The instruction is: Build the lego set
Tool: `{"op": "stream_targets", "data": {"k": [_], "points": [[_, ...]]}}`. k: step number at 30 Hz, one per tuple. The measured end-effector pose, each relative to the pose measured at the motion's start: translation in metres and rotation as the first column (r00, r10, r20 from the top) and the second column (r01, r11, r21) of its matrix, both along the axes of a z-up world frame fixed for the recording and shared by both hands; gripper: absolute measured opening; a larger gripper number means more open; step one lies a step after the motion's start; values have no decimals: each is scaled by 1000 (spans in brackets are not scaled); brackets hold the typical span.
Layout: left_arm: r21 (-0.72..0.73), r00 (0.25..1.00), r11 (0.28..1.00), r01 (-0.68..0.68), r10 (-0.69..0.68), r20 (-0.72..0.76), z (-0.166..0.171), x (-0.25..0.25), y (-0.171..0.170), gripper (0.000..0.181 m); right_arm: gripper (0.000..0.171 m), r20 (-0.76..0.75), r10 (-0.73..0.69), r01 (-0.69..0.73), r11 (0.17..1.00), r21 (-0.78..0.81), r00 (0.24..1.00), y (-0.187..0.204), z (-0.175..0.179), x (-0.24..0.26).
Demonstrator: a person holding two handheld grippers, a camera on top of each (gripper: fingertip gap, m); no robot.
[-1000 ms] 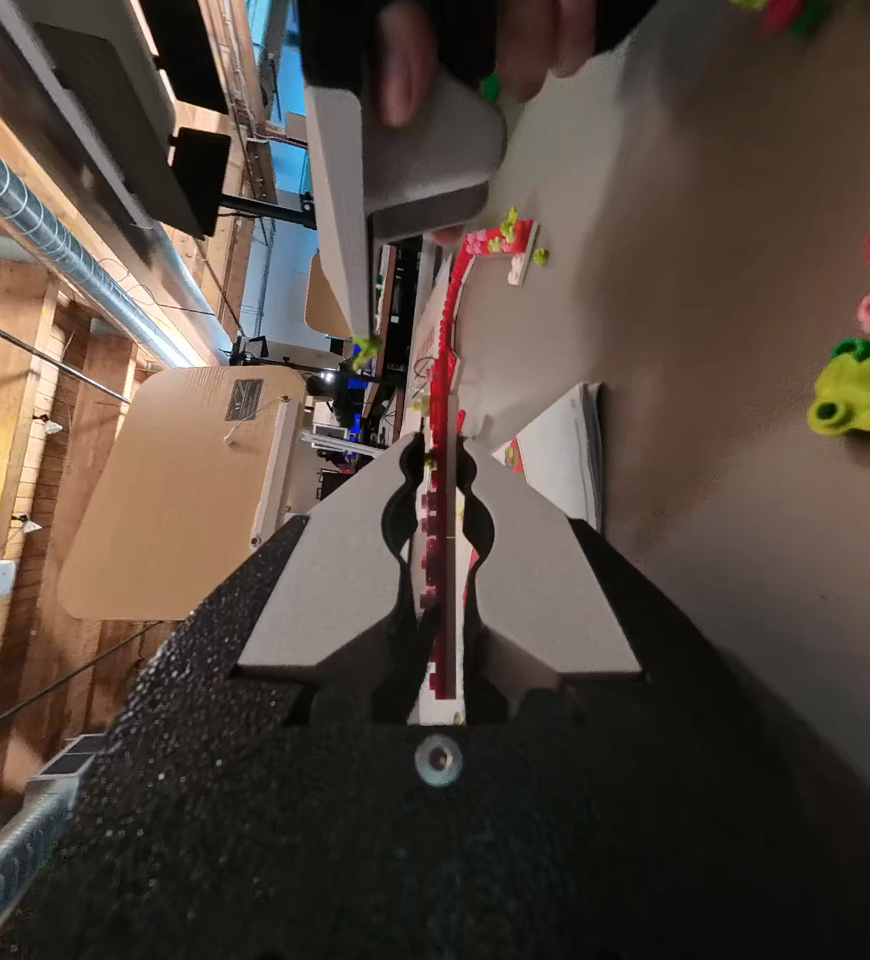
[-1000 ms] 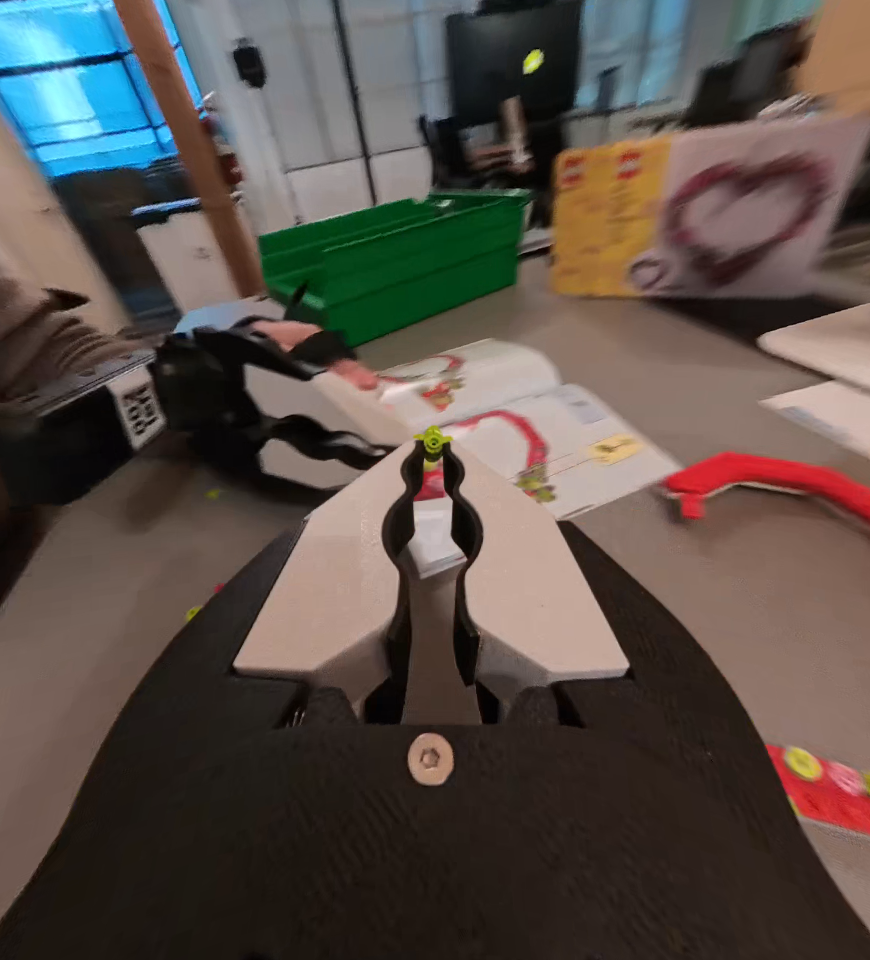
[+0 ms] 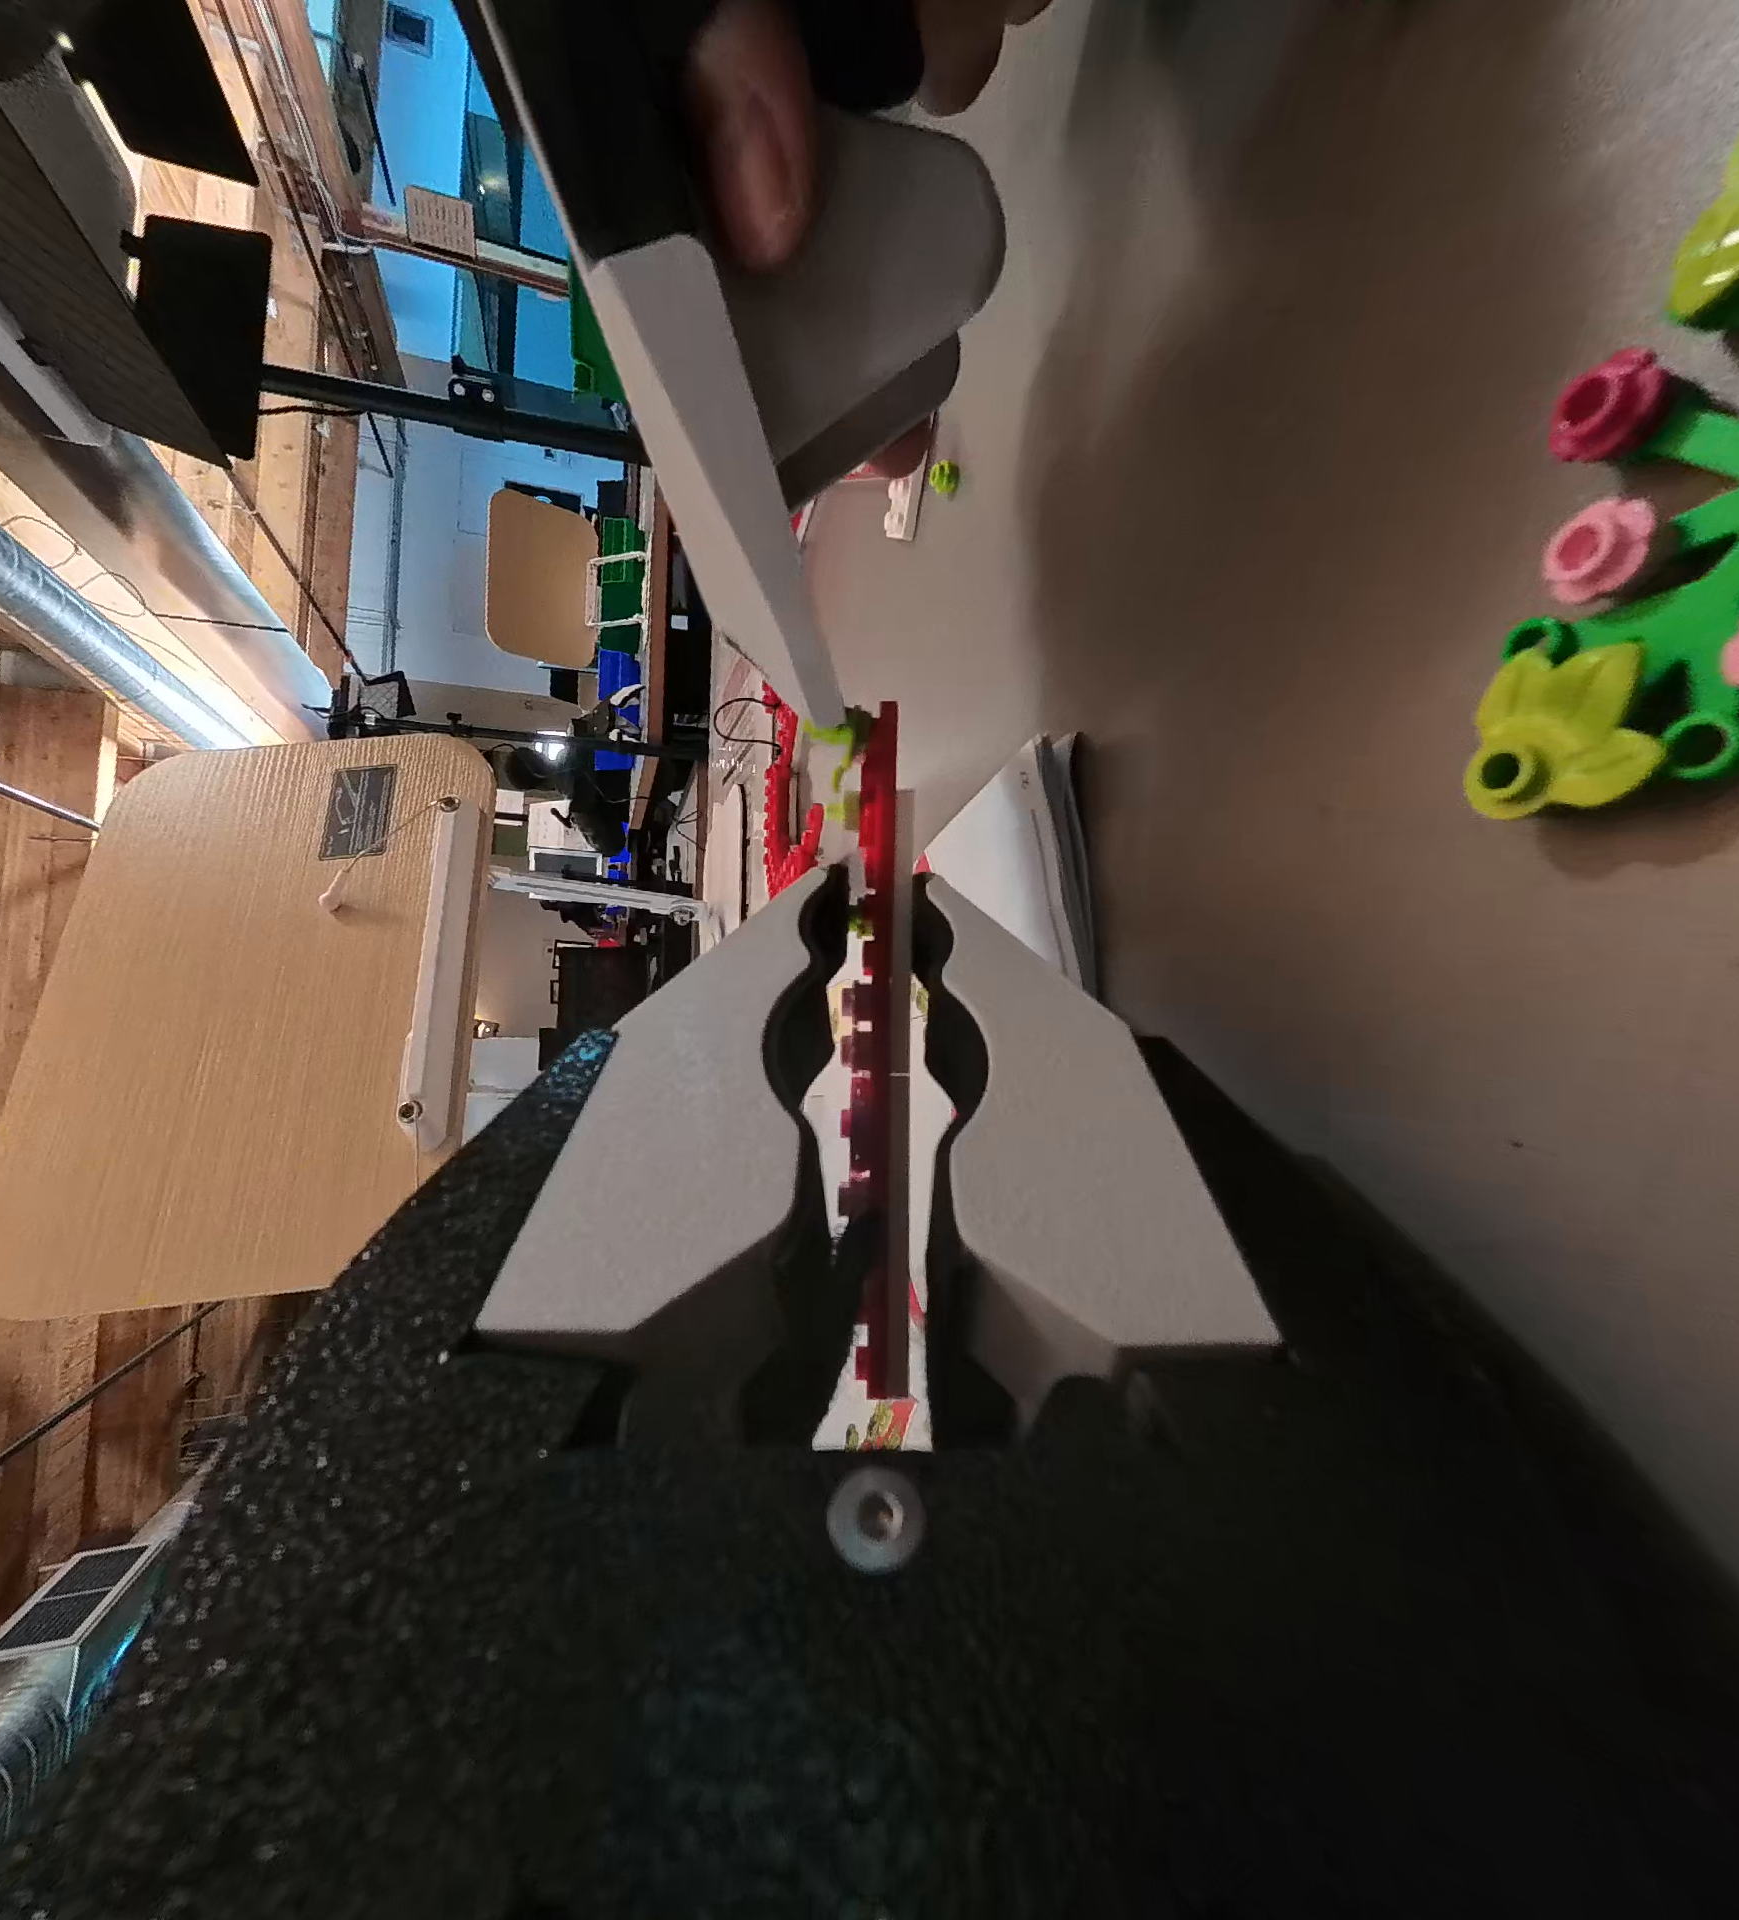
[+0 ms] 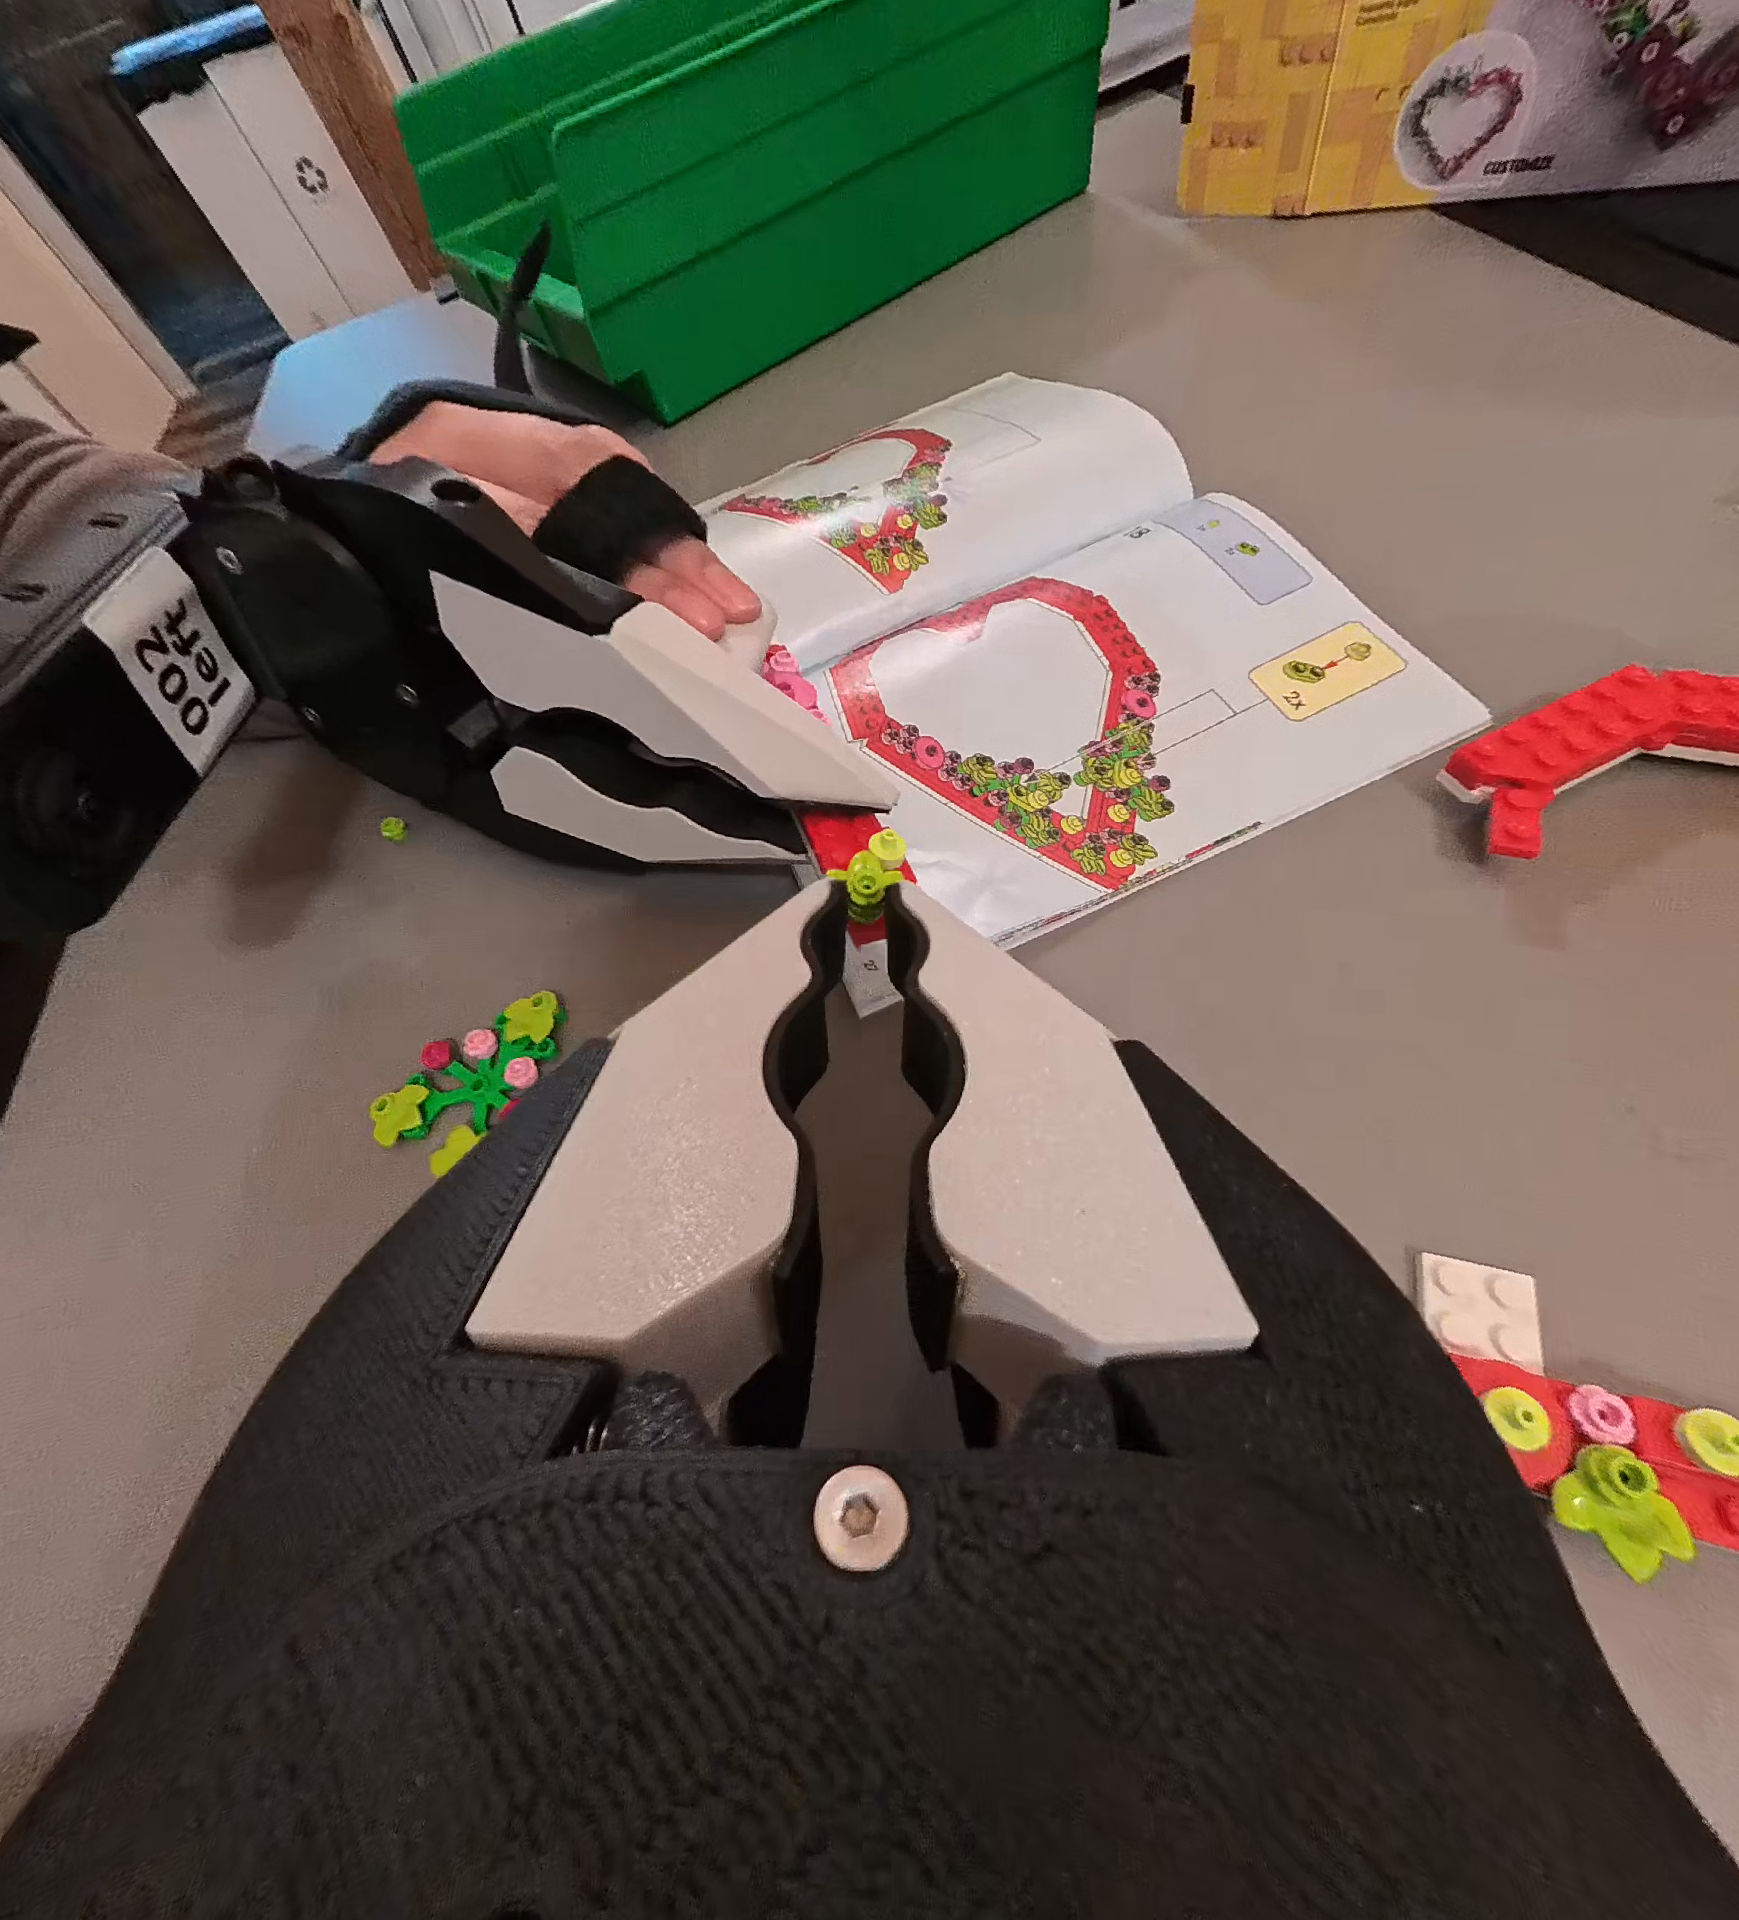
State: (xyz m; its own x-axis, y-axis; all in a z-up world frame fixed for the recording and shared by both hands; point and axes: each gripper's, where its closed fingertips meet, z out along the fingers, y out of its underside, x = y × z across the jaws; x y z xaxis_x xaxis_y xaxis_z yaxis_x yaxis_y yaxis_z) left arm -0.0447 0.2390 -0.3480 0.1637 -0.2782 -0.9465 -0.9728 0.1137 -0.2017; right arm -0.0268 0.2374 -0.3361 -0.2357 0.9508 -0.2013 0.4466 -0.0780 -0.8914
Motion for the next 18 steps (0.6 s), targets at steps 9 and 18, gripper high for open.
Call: {"op": "stream_targets", "data": {"k": [9,18], "points": [[-32,1000,999,-9,9,3,-6,-1,0,9,5,26,-1,-1,998,63,1000,1,-7,0],[-54,1000,999,-1,2,14,-9,0,0,8,5,38,5,-8,997,83,999,0,-10,0]]}}
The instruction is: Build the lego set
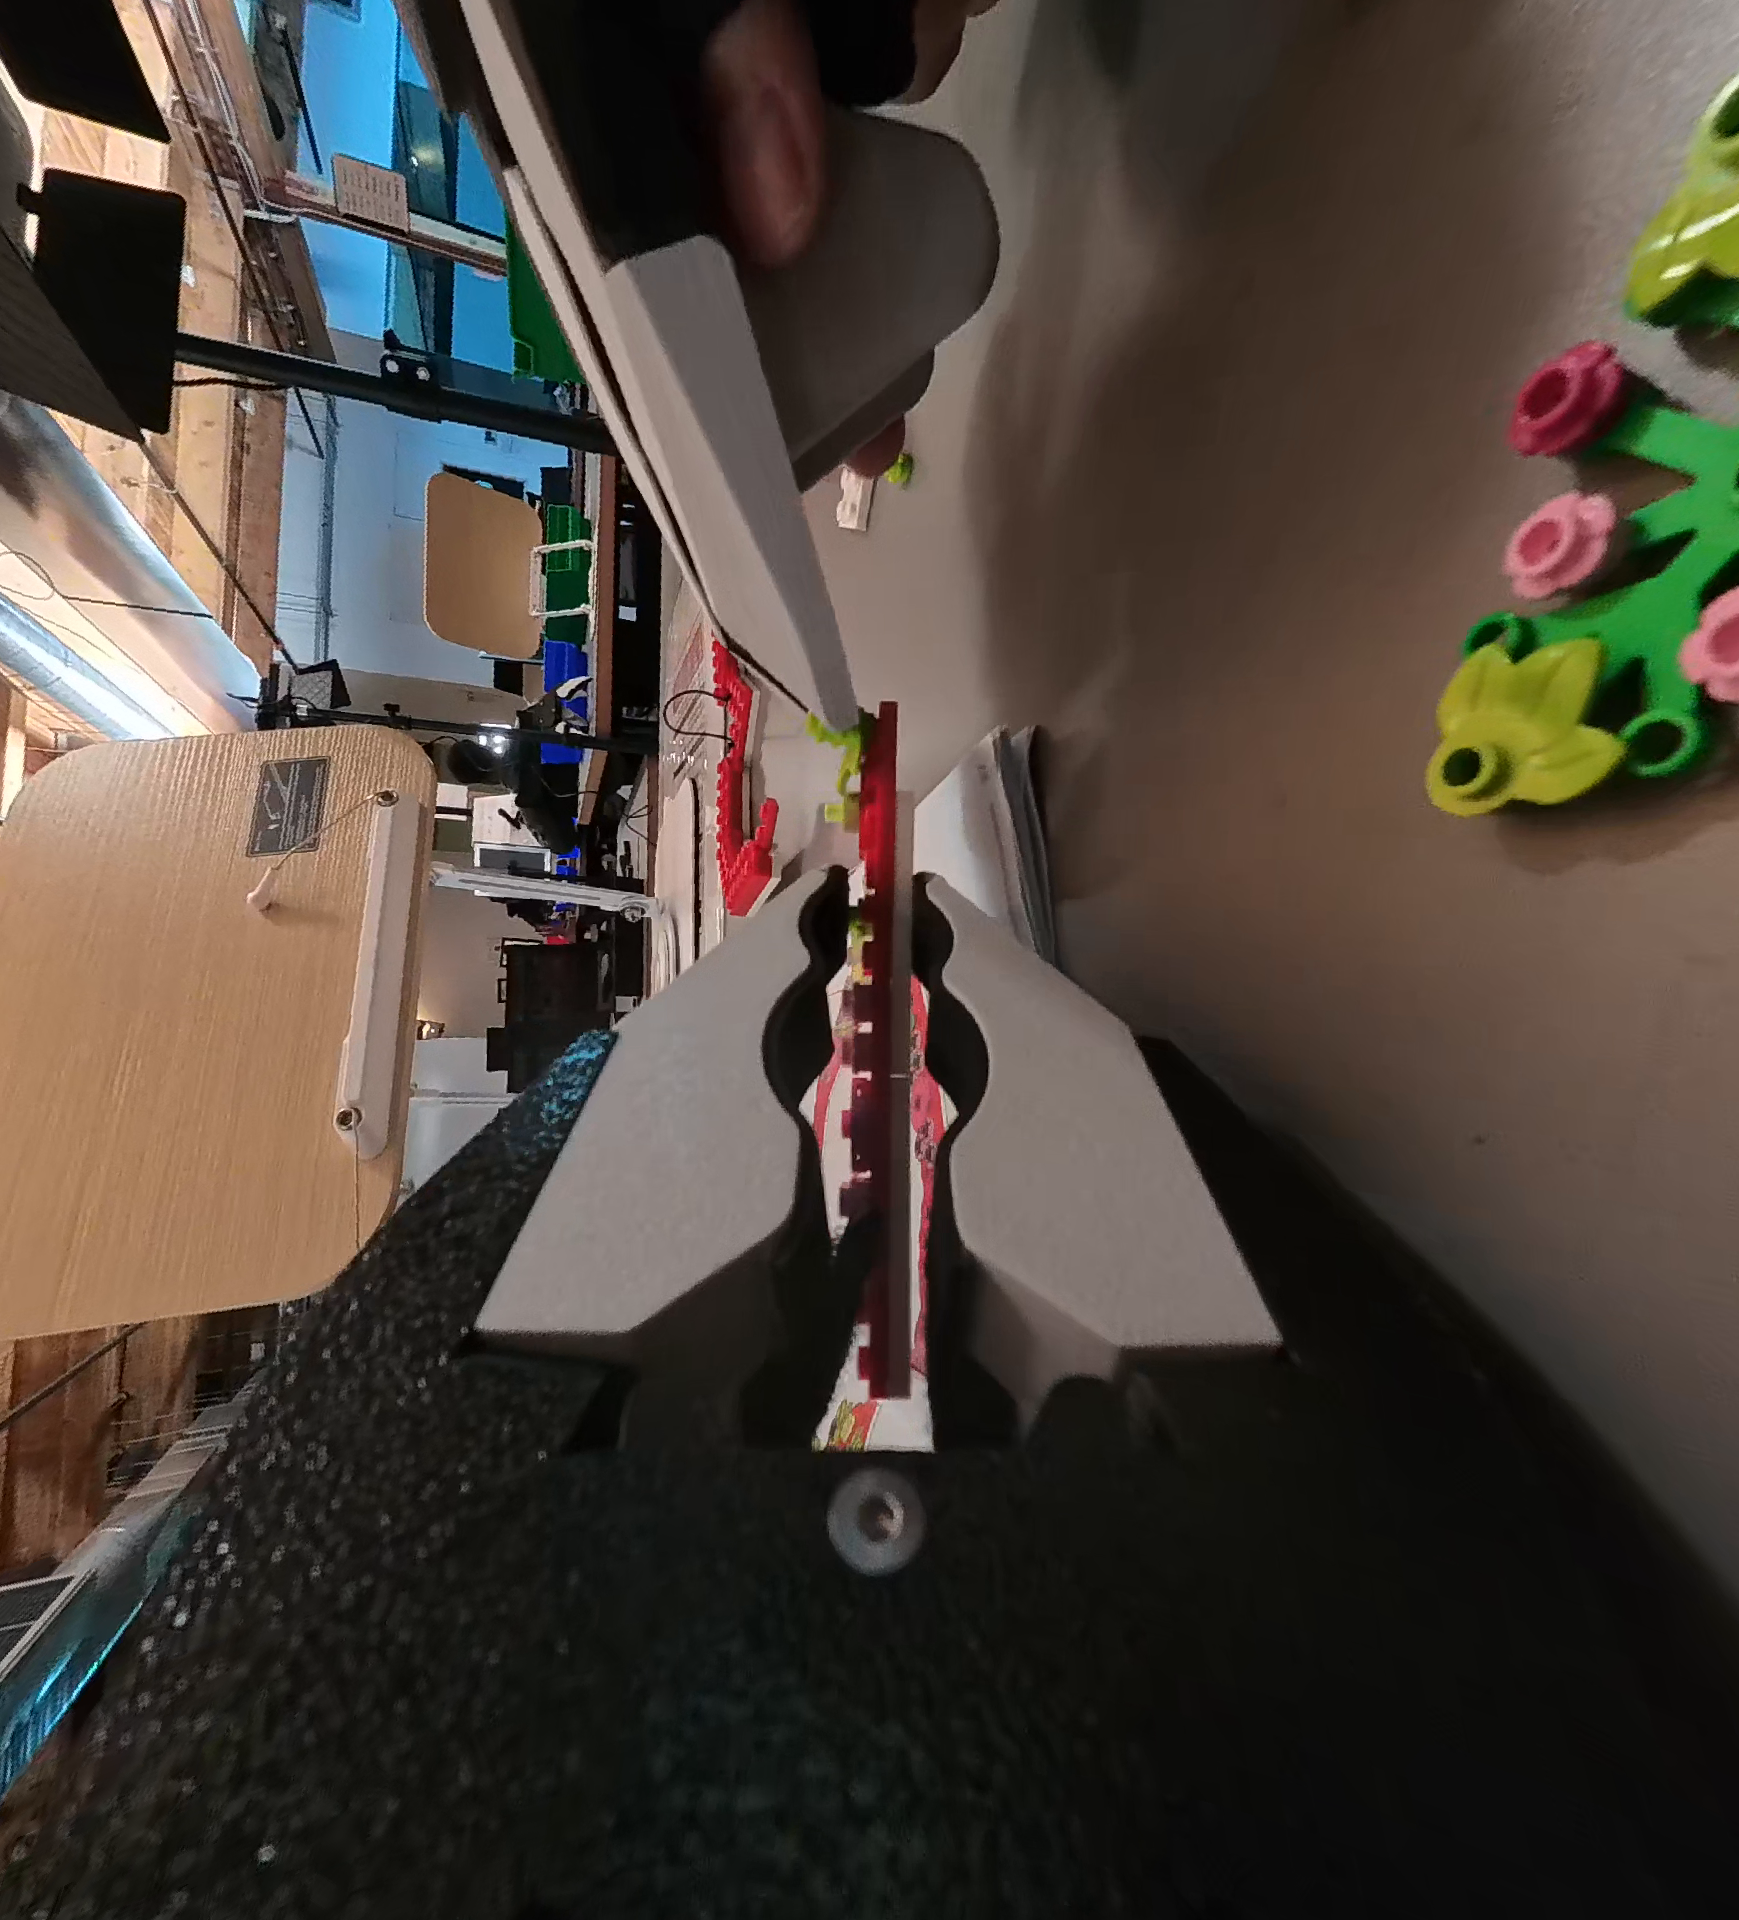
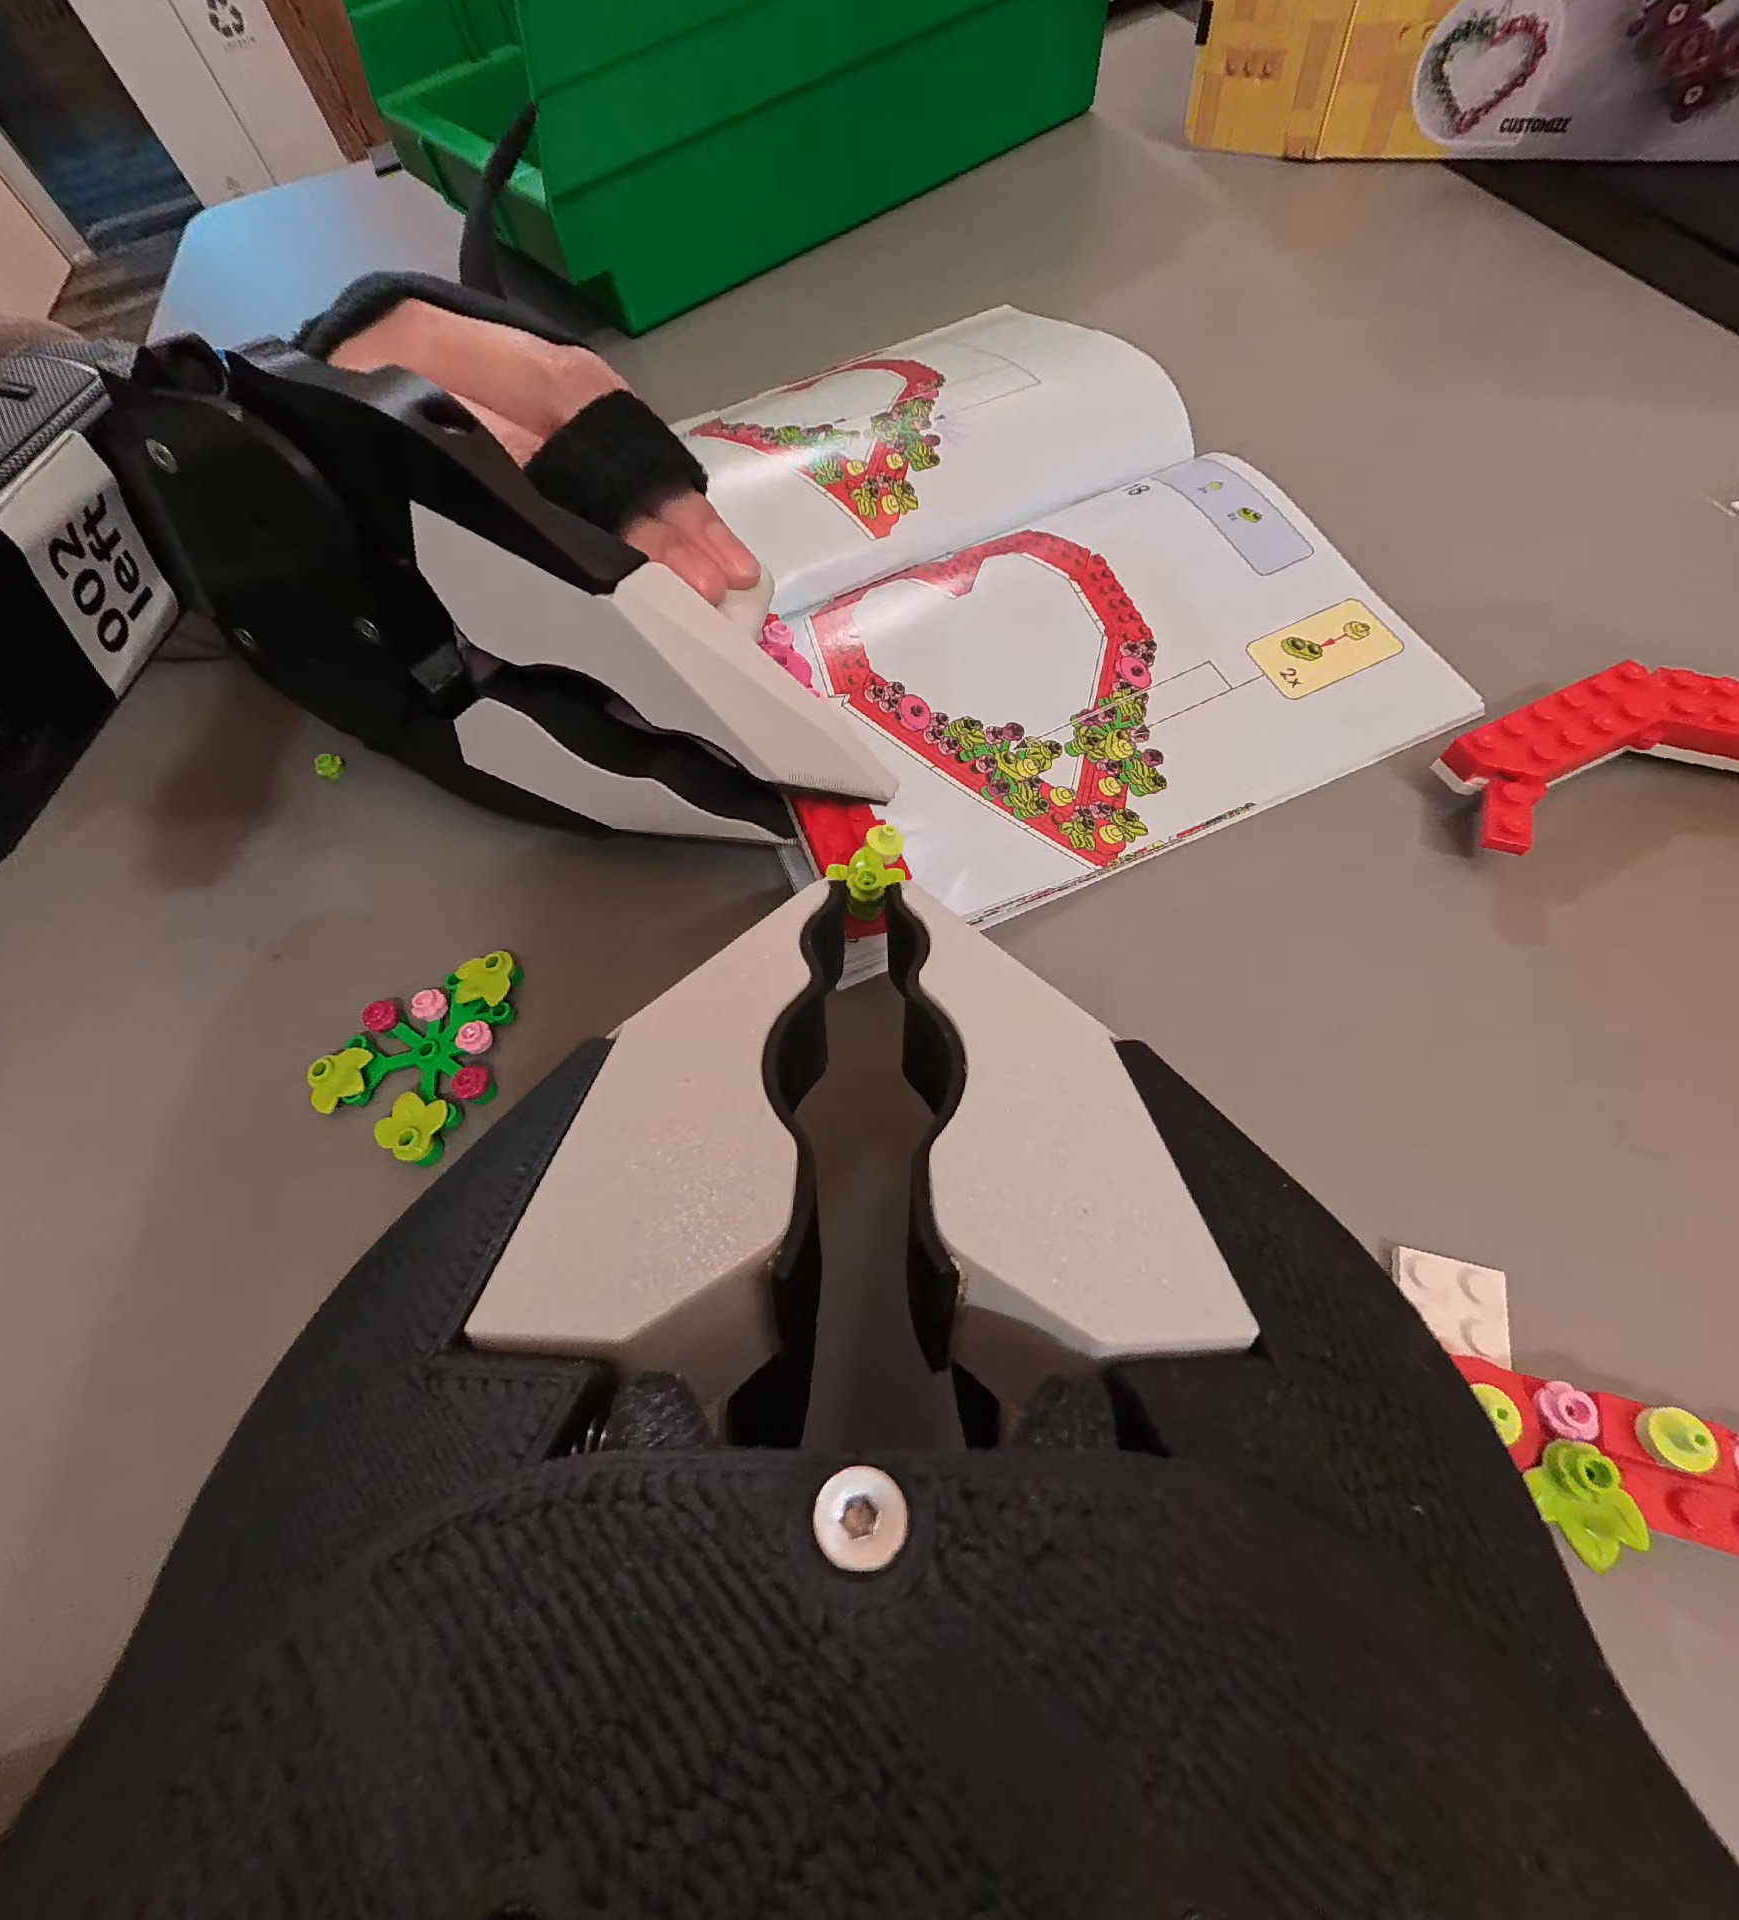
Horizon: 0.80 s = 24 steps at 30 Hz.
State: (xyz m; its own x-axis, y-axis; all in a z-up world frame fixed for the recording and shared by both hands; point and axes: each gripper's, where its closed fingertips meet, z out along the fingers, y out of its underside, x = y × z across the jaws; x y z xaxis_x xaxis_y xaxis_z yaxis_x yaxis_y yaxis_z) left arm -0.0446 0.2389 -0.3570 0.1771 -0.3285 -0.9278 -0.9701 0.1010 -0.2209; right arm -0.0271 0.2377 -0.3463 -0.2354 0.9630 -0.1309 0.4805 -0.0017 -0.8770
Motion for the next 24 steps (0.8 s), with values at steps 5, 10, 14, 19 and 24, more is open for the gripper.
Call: {"op": "stream_targets", "data": {"k": [5,10,14,19,24], "points": [[-4,1000,1000,-2,2,10,0,-1,0,9,6,15,8,-8,1000,11,1000,-1,-4,0],[-5,1000,1000,-1,1,14,0,0,0,8,8,11,7,-7,1000,6,1000,-1,-3,1],[-5,1000,1000,-2,2,16,0,0,0,8,9,10,6,-6,1000,8,1000,-1,-3,1],[-4,1000,1000,-9,9,21,1,-1,0,9,15,-5,6,-6,1000,16,1000,0,0,3],[-3,999,1000,-27,27,39,3,-5,2,9,49,-166,52,-18,980,196,985,-4,19,0]]}}
